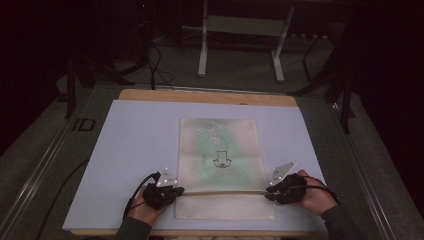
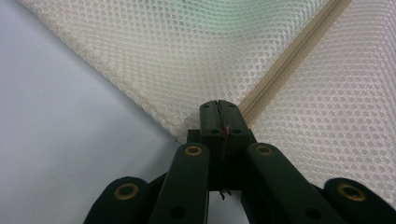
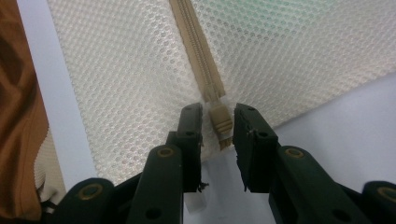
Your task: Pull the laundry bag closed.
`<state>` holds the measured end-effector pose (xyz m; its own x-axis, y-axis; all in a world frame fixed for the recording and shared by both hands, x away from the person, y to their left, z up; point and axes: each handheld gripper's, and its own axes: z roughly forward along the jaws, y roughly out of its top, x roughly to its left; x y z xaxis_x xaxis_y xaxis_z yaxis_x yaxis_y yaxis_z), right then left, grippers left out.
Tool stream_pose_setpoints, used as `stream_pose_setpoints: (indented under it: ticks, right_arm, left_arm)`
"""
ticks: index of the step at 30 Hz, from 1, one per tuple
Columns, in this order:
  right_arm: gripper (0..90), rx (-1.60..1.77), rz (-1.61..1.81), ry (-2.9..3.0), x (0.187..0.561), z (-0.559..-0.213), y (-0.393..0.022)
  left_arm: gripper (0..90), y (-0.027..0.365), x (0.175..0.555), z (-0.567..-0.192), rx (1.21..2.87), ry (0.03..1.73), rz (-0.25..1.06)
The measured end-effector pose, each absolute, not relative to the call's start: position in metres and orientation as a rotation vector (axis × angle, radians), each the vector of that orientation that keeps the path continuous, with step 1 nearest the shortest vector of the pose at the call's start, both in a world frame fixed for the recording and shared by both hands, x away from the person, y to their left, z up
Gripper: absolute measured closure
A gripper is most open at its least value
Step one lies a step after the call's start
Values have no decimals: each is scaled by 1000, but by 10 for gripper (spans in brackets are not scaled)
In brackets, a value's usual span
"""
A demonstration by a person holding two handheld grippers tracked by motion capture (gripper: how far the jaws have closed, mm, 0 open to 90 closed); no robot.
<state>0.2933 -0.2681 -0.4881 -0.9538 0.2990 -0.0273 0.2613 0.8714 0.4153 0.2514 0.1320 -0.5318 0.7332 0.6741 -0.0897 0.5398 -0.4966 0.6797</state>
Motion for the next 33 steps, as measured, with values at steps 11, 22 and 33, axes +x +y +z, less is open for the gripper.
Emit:
stream_pose_setpoints:
  ticks: [11,22,33]
  right_arm:
    - [701,459,670,2926,293,-482,-272]
    - [693,480,724,2877,293,-475,-280]
    - [679,580,806,2822,291,-478,-295]
  left_arm:
    - [891,132,252,-532,2220,909,243]
    - [890,133,252,-532,2216,908,237]
    - [891,133,252,-532,2216,907,231]
